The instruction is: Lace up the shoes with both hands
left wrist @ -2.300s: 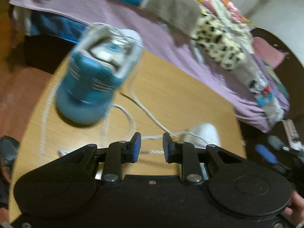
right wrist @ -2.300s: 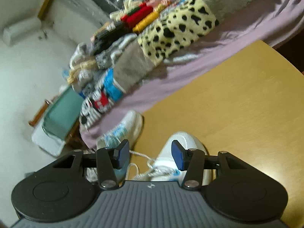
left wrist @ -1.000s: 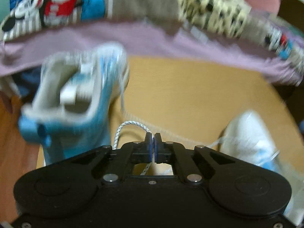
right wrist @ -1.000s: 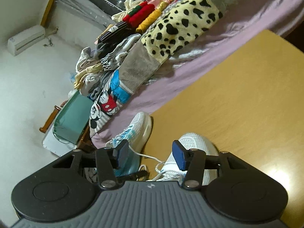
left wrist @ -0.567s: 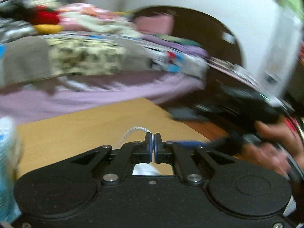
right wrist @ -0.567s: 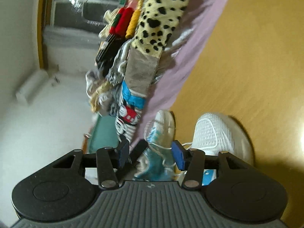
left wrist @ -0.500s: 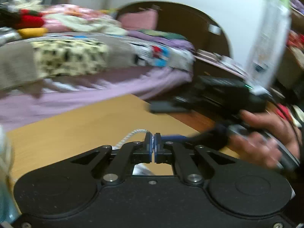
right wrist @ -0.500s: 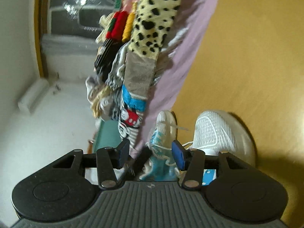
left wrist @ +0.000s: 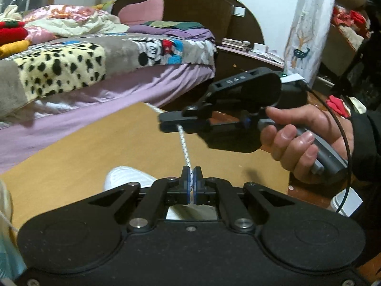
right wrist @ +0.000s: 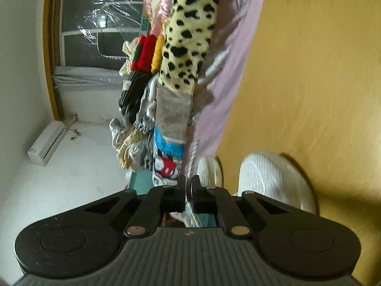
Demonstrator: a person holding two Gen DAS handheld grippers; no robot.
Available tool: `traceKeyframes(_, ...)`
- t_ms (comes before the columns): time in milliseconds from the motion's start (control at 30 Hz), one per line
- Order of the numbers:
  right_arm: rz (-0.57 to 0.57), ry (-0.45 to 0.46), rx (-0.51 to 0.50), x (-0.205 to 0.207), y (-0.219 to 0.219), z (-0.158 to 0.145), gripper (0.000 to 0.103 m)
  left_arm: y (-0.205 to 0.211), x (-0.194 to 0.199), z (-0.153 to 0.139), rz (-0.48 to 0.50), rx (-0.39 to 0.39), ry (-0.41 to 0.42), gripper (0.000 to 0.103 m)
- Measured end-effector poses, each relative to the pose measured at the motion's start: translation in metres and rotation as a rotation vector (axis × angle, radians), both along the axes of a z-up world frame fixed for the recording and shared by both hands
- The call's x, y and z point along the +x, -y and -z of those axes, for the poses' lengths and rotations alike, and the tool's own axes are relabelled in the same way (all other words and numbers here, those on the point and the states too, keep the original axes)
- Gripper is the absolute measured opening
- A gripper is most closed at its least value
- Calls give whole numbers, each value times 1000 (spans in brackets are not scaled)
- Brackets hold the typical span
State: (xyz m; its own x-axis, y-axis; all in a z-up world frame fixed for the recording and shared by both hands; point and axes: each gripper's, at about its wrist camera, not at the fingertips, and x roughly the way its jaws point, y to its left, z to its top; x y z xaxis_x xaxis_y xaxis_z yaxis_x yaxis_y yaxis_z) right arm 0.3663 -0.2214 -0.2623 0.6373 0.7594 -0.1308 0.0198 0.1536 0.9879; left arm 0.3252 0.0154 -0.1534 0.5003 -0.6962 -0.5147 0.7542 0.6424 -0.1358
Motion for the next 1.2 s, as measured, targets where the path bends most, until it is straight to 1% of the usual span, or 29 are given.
traceKeyframes(100, 19, 19, -29, 0, 2, -3, 5, -6, 1, -2, -8, 7, 9, 0)
traceKeyframes(200, 33, 37, -27, -1, 2, -4, 5, -10, -3, -1, -8, 43, 14, 0)
traceKeyframes(300, 68, 55, -26, -1, 6, -6, 5, -15, -4, 1, -25, 54, 9, 0)
traceKeyframes(400, 79, 68, -36, 1, 8, -9, 5, -11, -1, 0, -54, 31, 2, 0)
traceKeyframes(433, 69, 81, -55, 1, 6, -11, 5, -10, 0, -1, -64, 23, -1, 6)
traceKeyframes(467, 59, 93, -73, 1, 4, -13, 5, -9, 1, -1, -74, 15, -3, 23)
traceKeyframes(500, 48, 106, -92, 1, 2, -16, 5, -7, 2, -2, -84, 7, -6, 36)
traceKeyframes(533, 38, 108, -86, 1, -1, -16, 5, -6, 3, -2, -94, -1, -8, 50)
traceKeyframes(633, 5, 118, -72, 1, -9, -16, 5, -2, 6, -3, -123, -26, -15, 49)
traceKeyframes(667, 3, 117, -70, 1, -9, -16, 5, -1, 7, -4, -133, -34, -18, 44)
traceKeyframes(700, 1, 117, -69, 0, -10, -17, 5, 1, 8, -4, -143, -42, -20, 38)
traceKeyframes(767, -4, 116, -65, -1, -12, -17, 5, 3, 10, -5, -162, -58, -25, 6)
traceKeyframes(800, -7, 116, -64, -1, -13, -18, 5, 4, 11, -5, -172, -66, -27, 3)
traceKeyframes(867, -12, 116, -60, -2, -14, -18, 6, 5, 10, -5, -161, -38, -14, 2)
traceKeyframes(900, -14, 115, -59, -2, -15, -19, 9, 5, 10, -4, -156, -20, -9, 2)
traceKeyframes(1000, -22, 114, -54, -3, -17, -20, 8, 2, 7, -4, -140, 19, 10, 2)
traceKeyframes(1133, 26, 130, -66, -4, -4, -23, 8, 0, 4, -4, -116, 44, 21, 2)
traceKeyframes(1200, 38, 137, -63, -3, 0, -23, 8, 1, 1, -3, -88, 50, 28, 2)
